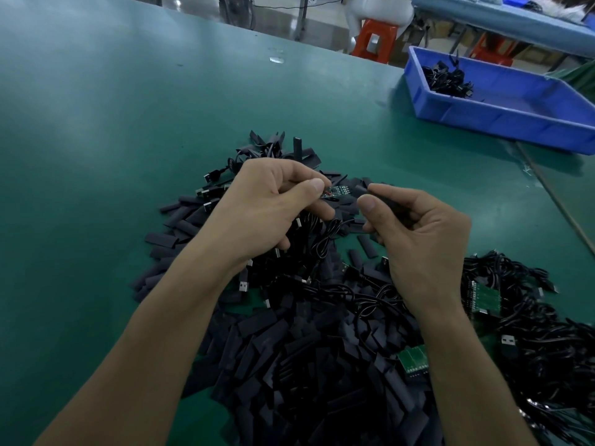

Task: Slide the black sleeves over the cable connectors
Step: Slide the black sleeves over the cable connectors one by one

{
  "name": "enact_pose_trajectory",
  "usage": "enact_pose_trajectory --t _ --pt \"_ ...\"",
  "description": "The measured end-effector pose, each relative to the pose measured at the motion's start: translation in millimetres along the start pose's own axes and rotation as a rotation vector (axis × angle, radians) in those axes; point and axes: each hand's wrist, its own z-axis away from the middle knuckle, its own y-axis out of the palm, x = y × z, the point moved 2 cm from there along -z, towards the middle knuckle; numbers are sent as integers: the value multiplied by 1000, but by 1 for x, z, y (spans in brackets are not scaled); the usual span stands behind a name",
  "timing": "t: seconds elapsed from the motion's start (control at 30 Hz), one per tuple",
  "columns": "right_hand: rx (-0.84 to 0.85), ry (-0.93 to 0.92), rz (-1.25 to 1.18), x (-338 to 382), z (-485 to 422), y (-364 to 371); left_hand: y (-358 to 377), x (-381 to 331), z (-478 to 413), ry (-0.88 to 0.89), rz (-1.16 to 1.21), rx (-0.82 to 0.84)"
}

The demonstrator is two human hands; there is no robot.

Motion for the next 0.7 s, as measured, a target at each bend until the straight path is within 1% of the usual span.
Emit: enact_pose_trajectory --t 0.17,0.4,0.7 --pt "36 -14 5 2 0 -1 1 -2 1 -12 5 3" --pt "40 3 0 1 1 0 2 -3 2 -27 29 37" --pt "268 -7 -38 1 -7 -6 -3 -1 1 -30 25 108"
